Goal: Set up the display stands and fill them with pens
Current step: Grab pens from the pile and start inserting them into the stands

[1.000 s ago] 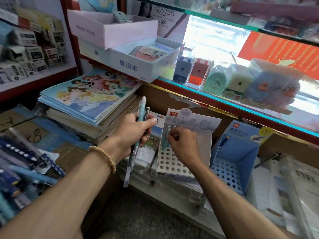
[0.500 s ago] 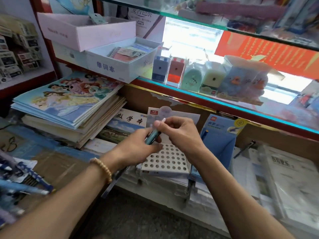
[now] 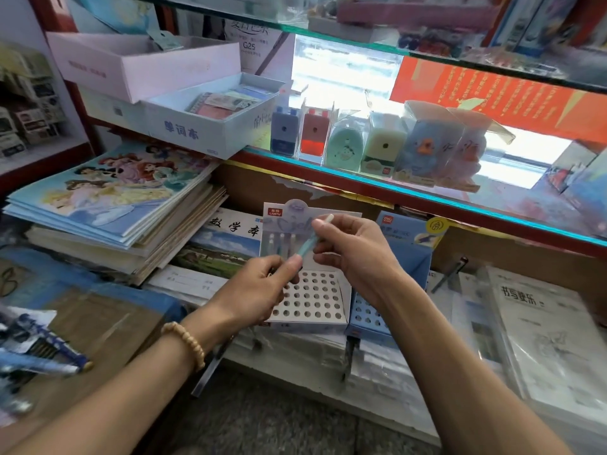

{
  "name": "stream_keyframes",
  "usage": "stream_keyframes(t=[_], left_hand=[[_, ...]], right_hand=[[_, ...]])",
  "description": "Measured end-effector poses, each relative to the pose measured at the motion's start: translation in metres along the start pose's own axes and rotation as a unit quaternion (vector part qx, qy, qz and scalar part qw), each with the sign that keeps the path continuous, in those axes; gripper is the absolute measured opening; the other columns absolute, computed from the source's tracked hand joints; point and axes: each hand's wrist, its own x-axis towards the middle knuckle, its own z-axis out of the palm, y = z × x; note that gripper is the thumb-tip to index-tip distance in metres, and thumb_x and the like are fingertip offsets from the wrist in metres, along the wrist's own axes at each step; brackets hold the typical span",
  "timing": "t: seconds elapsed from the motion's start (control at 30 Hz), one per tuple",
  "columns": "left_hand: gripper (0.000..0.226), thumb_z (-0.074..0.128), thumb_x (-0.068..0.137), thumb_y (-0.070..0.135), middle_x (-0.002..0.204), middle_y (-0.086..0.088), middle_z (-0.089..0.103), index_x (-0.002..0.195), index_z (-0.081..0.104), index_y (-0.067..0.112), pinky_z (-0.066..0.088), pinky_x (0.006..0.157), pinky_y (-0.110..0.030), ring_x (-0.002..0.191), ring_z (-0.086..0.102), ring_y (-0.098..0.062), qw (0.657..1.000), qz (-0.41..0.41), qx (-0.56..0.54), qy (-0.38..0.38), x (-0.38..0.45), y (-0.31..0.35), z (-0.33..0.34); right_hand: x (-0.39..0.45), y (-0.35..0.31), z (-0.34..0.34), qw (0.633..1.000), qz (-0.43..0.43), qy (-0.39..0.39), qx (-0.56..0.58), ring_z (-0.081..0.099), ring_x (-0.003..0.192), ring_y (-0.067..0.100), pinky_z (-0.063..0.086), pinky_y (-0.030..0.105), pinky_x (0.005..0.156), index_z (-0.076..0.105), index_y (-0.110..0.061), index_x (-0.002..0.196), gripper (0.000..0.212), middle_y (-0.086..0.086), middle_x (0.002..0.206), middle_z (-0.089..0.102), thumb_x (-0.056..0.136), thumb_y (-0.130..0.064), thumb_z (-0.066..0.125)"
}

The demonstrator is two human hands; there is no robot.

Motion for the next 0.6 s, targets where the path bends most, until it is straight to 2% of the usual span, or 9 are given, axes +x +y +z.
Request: stream_keyframes(t=[0.1,0.2,0.27,0.43,0.6], left_hand=[[0.055,0.038,0.089,0.063,0.054,0.010,0.044,0.095,0.061,0.014,0.030,0.043,-0.022,0.040,0.038,-0.003,0.998,0.004,0.053,0.035,0.000,-0.003,-0.001],[0.056,0.036,0.093,0.061,0.050,0.009,0.038,0.100,0.059,0.011,0.026,0.039,-0.023,0.040,0.033,-0.008,0.996,-0.045,-0.018,0.080,0.002,-0.007,-0.012],[0.048,0.039,0.098,0.054,0.052,0.006,0.038,0.100,0.059,0.011,0.025,0.037,-0.022,0.040,0.033,-0.009,0.988,-0.065,-0.058,0.130,0.003,-0.009,-0.020],[0.037,0.043,0.101,0.045,0.058,0.003,0.039,0.095,0.056,0.011,0.028,0.037,-0.019,0.043,0.035,-0.009,0.967,-0.067,-0.168,0.181,0.001,-0.008,-0.024],[0.030,0.046,0.101,0.041,0.056,0.005,0.045,0.092,0.056,0.015,0.035,0.043,-0.021,0.046,0.044,-0.009,0.965,-0.041,-0.167,0.197,0.001,-0.002,-0.021]], right_hand=[[0.002,-0.004,-0.004,0.999,-0.014,0.023,0.019,0.067,0.069,0.013,0.059,0.024,0.067,0.067,-0.003,0.096,0.007,0.008,0.084,0.067,0.091,-0.008,0.066],[0.006,-0.008,-0.015,0.989,-0.076,0.115,0.050,0.072,0.074,0.016,0.060,0.025,0.069,0.066,-0.007,0.096,0.011,0.007,0.087,0.070,0.087,-0.007,0.072],[0.010,-0.003,-0.015,0.977,-0.137,0.163,-0.020,0.073,0.077,0.016,0.060,0.025,0.070,0.067,-0.010,0.093,0.012,0.006,0.087,0.072,0.084,-0.008,0.076],[0.029,0.033,0.009,0.932,-0.186,0.167,-0.265,0.066,0.082,0.006,0.058,0.021,0.074,0.067,-0.021,0.094,0.015,-0.010,0.085,0.066,0.085,-0.014,0.077],[0.044,0.054,0.020,0.906,-0.199,0.166,-0.336,0.064,0.083,-0.001,0.056,0.020,0.075,0.069,-0.022,0.098,0.013,-0.015,0.086,0.065,0.087,-0.019,0.075]])
